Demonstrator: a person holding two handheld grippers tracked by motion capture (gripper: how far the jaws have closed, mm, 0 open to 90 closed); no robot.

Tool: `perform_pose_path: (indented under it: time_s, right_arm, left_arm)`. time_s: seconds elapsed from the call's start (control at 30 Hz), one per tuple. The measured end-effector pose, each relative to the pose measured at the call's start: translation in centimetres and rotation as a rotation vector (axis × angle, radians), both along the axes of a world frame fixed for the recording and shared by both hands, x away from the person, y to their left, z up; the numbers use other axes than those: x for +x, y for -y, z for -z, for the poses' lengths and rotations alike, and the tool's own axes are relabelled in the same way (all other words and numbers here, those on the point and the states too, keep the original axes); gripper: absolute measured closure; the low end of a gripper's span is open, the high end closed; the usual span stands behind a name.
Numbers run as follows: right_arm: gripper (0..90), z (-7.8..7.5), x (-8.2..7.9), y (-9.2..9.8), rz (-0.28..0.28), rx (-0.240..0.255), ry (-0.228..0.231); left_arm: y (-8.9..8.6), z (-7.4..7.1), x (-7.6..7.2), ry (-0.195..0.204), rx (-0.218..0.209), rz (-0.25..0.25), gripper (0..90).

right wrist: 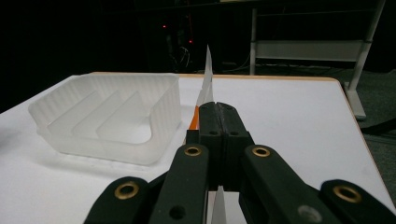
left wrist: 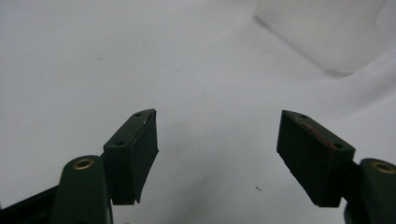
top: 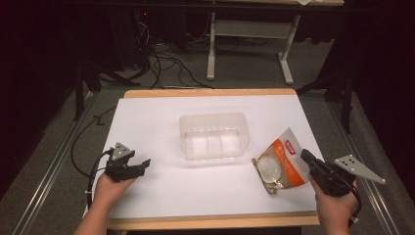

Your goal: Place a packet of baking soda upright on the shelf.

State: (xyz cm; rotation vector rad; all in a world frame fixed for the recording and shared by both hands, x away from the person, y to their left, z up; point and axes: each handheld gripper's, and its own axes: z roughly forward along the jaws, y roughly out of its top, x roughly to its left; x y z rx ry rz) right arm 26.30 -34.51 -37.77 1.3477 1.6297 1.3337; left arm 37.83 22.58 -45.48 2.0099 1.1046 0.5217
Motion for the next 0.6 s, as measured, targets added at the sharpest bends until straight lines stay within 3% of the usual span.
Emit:
perform_pose_path:
  time_s: [0.33, 0.6]
  right_arm:
    - [86.6, 0.9, 0.1, 0.2, -0.016, 0.025, -0.034]
    - [77.4, 1.5, 0.2, 0.3, -0.018, 0.026, -0.05]
  left_arm:
    - [0.0, 0.0, 0.0, -0.004, 0.006, 0.012, 29.4]
    - [0.1, 0.0, 0.0, -0.002, 0.005, 0.015, 29.4]
